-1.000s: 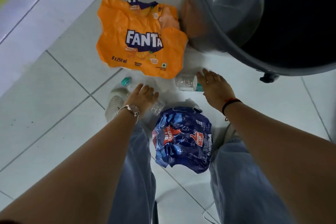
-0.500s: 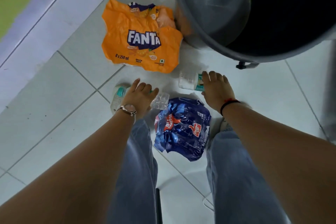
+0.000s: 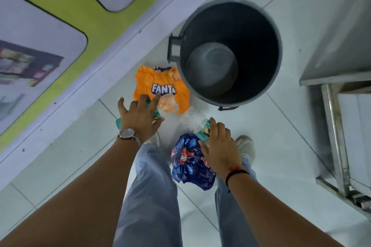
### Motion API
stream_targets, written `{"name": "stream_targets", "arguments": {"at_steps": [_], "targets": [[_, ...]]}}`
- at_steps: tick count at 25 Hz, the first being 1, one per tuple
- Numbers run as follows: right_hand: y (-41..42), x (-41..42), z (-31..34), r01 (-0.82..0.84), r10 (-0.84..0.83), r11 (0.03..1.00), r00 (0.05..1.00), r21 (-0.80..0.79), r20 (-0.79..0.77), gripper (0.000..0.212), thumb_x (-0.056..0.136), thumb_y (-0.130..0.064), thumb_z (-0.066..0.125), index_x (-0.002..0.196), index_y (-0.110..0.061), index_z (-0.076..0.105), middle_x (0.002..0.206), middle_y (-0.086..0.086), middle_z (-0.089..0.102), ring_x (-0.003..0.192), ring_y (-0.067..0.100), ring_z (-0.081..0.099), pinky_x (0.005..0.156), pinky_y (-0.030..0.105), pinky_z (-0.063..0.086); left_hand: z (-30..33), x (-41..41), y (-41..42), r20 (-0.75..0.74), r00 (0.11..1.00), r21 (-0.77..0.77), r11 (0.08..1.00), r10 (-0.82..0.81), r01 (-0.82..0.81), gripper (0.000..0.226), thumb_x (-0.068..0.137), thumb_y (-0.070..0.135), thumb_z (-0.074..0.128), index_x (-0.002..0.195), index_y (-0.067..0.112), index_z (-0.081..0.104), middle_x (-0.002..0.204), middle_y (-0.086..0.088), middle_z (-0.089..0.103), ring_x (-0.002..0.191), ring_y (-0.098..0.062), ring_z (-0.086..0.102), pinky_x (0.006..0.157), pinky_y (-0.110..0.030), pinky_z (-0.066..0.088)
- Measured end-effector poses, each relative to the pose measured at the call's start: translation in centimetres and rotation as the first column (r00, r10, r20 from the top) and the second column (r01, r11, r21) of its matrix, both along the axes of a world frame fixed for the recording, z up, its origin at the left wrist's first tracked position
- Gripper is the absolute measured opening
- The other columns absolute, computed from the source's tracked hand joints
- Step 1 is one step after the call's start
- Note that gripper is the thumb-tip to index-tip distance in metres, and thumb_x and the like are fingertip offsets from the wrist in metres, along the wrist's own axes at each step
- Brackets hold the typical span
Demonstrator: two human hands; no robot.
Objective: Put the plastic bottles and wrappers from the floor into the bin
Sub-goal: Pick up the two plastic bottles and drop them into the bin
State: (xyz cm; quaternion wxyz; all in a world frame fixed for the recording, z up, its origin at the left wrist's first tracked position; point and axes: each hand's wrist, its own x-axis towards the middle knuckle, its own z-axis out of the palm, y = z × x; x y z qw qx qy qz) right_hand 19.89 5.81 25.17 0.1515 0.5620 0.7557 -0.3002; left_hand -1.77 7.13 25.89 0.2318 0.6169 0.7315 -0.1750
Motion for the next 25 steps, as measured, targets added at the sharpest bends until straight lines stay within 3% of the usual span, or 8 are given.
{"name": "stream_targets", "arguments": {"at_steps": [3,5,8,10,12,20,23,25], "targets": [[3.4,-0.8,3.8,0.167,-0.153,0.982,0.978,0.090,-0.140,0.071,0.086,-0.036,0.062,0.139,-0.002,0.031,0.122,0.018,0.053,0.104,0.029,0.057,0.077,0.036,0.057,4.1,0.0,3.5,0.061,0.987,0.103,0.983,0.146,-0.151,0.072,0.084,0.043,0.058,0.143,0.015,0.027,0.132,-0.017,0.045,0.110,-0.040,0.052,0.096,-0.055,0.036],[6.7,-0.7,5.8,0.292,-0.258,0.947,0.940,0.135,-0.221,0.072,0.087,-0.036,0.059,0.142,-0.003,0.025,0.129,0.016,0.047,0.110,0.028,0.054,0.079,0.037,0.056,5.8,1.0,6.7,0.239,0.936,0.171,0.938,0.259,-0.303,0.075,0.083,0.037,0.063,0.143,0.009,0.026,0.130,-0.021,0.044,0.109,-0.042,0.051,0.086,-0.050,0.045],[11.1,0.0,6.6,0.477,-0.425,0.866,0.859,0.148,-0.286,0.075,0.090,-0.038,0.054,0.145,-0.006,0.016,0.131,0.014,0.043,0.113,0.030,0.052,0.082,0.044,0.056,5.7,4.1,11.8,0.554,0.732,0.135,0.825,0.397,-0.549,0.070,0.083,0.030,0.066,0.137,0.001,0.031,0.131,-0.023,0.045,0.116,-0.039,0.047,0.094,-0.040,0.041],[13.2,0.9,5.8,0.536,-0.494,0.834,0.832,0.131,-0.254,0.076,0.091,-0.041,0.050,0.147,-0.008,0.010,0.132,0.014,0.042,0.113,0.030,0.052,0.083,0.044,0.056,4.7,6.6,14.6,0.654,0.600,0.051,0.765,0.461,-0.642,0.062,0.086,0.028,0.062,0.133,0.001,0.032,0.131,-0.022,0.045,0.118,-0.036,0.046,0.097,-0.036,0.039],[14.2,1.6,4.5,0.559,-0.526,0.821,0.821,0.119,-0.223,0.075,0.093,-0.042,0.047,0.148,-0.010,0.007,0.134,0.013,0.041,0.113,0.030,0.053,0.085,0.042,0.055,3.3,8.4,16.2,0.676,0.540,0.032,0.713,0.501,-0.701,0.058,0.089,0.026,0.058,0.134,0.002,0.030,0.132,-0.022,0.043,0.118,-0.036,0.045,0.097,-0.037,0.039],[16.3,2.0,-0.7,0.532,-0.513,0.834,0.845,0.145,-0.151,0.074,0.093,-0.043,0.044,0.147,-0.007,0.008,0.133,0.017,0.043,0.114,0.031,0.051,0.089,0.043,0.052,-1.2,9.0,16.0,0.461,0.761,0.340,0.701,0.457,-0.626,0.064,0.090,0.023,0.056,0.141,0.001,0.024,0.140,-0.024,0.036,0.127,-0.039,0.037,0.106,-0.046,0.032],[15.8,1.9,-1.4,0.453,-0.468,0.865,0.884,0.215,0.019,0.075,0.094,-0.048,0.040,0.147,-0.006,0.008,0.147,0.017,0.036,0.135,0.032,0.033,0.112,0.051,0.023,-2.1,7.9,14.5,0.374,0.787,0.425,0.663,0.490,-0.616,0.061,0.090,0.026,0.055,0.140,0.004,0.029,0.142,-0.022,0.036,0.129,-0.039,0.037,0.106,-0.049,0.029],[14.0,1.4,-1.2,0.431,-0.452,0.865,0.891,0.255,0.028,0.072,0.094,-0.050,0.034,0.146,-0.005,0.015,0.151,0.015,0.032,0.140,0.031,0.025,0.114,0.055,0.009,-2.4,6.6,12.8,0.364,0.769,0.429,0.639,0.525,-0.639,0.061,0.089,0.025,0.055,0.140,0.005,0.030,0.143,-0.021,0.035,0.129,-0.039,0.036,0.105,-0.051,0.027]]}}
